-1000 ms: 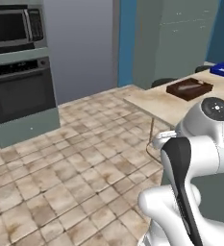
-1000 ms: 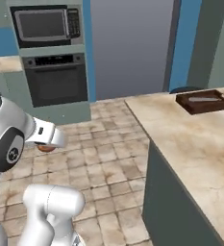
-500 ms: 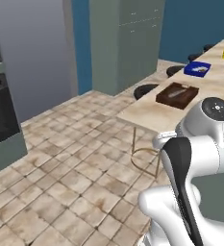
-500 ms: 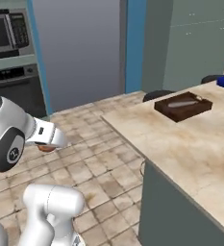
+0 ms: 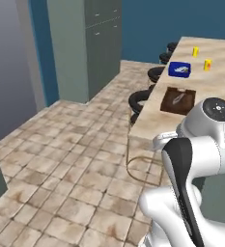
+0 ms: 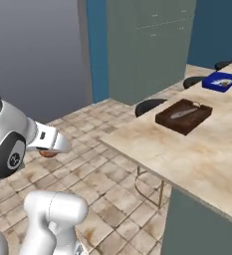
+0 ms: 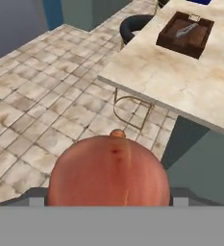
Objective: Gather the carrot and onion from the fridge and place them on a tray on the dining counter. Then gather the chicken drumstick and fish from the fridge and place them on the other tray.
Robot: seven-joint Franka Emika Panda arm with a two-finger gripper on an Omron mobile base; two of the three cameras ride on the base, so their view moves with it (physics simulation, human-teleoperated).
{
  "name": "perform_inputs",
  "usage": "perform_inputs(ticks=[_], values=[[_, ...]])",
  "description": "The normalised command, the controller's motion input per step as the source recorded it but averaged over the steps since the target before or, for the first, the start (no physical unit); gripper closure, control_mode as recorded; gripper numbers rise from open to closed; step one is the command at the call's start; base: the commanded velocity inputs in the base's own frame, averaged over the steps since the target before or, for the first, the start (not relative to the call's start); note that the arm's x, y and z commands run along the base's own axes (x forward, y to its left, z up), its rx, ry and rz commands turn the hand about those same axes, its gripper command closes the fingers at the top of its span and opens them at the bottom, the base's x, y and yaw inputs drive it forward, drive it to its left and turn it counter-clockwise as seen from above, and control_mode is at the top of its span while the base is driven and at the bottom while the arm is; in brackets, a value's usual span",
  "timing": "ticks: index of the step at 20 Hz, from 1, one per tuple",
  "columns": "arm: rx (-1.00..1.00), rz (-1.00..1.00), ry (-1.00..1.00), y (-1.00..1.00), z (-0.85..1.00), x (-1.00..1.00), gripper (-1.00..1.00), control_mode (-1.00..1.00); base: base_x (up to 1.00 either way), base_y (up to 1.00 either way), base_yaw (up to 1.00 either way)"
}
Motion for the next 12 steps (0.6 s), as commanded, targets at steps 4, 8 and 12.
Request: perform_inputs(ticks=[4,8,12], values=[[0.00,0.00,0.00,0.00,0.00,0.00,1.00,1.00,0.82,0.66,-0.47],[0.00,0.00,0.00,0.00,0.00,0.00,1.00,1.00,0.81,0.66,-0.47],[0.00,0.00,0.00,0.00,0.00,0.00,1.00,1.00,0.82,0.66,-0.47]])
